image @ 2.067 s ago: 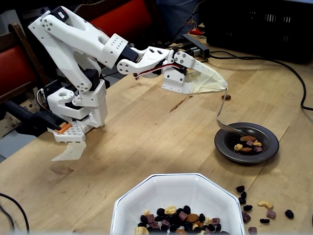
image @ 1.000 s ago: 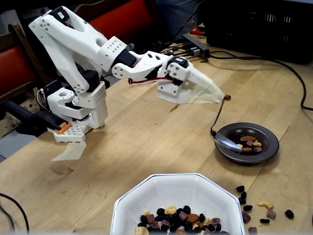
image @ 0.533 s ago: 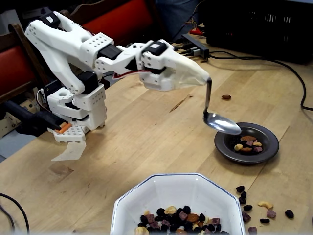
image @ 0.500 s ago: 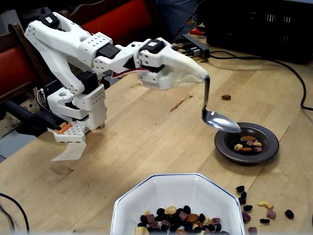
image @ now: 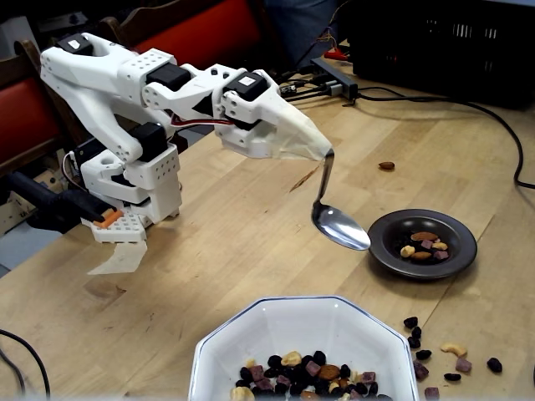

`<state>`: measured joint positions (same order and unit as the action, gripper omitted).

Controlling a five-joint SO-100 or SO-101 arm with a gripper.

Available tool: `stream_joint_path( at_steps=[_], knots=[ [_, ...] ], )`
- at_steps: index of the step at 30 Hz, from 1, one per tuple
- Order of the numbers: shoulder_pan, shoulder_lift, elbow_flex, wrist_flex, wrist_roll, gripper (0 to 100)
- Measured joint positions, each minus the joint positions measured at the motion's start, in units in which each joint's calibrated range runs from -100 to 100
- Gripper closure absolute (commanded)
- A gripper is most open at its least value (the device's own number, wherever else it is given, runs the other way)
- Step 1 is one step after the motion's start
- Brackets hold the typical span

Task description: Use spoon to transfer food from the white bowl to brown plate

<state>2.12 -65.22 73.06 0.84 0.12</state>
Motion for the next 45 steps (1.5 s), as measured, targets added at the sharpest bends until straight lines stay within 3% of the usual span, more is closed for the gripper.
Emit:
stream_joint_path(
  at_steps=[14, 29, 45],
  knots=[
    [0.0, -19.4, 0.3, 12.5, 0.0, 97],
    [0.0, -20.7, 11.4, 12.9, -0.2, 97],
    [0.0, -33.5, 20.1, 12.9, 0.0, 98]
  ],
)
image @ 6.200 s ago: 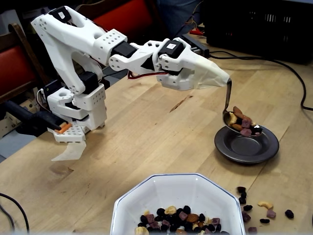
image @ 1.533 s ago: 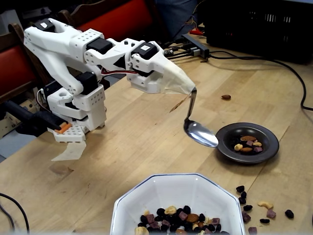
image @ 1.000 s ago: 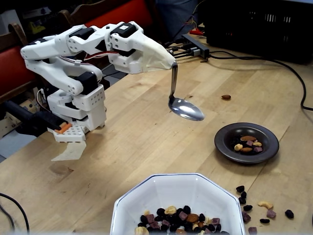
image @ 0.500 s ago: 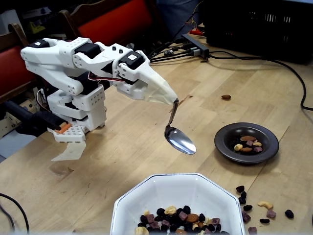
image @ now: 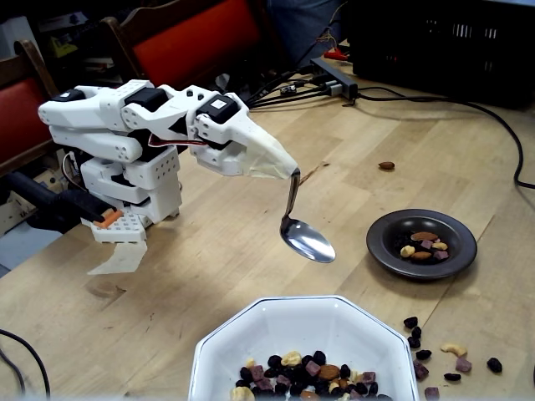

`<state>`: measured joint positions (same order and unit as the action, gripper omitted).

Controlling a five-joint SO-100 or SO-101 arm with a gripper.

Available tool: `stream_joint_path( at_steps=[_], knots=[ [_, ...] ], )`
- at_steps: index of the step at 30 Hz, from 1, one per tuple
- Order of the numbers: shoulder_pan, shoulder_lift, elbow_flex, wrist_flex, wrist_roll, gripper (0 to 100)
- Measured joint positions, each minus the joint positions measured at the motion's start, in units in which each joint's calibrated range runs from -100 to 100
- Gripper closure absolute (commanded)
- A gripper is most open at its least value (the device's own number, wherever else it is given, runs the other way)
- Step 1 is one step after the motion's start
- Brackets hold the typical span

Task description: Use spoon to transfer food from the white bowl to brown plate

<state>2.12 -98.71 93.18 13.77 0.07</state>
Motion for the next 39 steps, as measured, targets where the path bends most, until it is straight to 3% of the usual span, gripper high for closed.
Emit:
stream_joint_path(
  at_steps=[7, 18, 39],
  knots=[
    [0.0, 0.0, 0.7, -0.2, 0.0, 98],
    [0.0, -0.3, 4.2, -11.6, 0.0, 98],
    [0.0, -0.4, 4.8, -12.2, 0.0, 98]
  ],
)
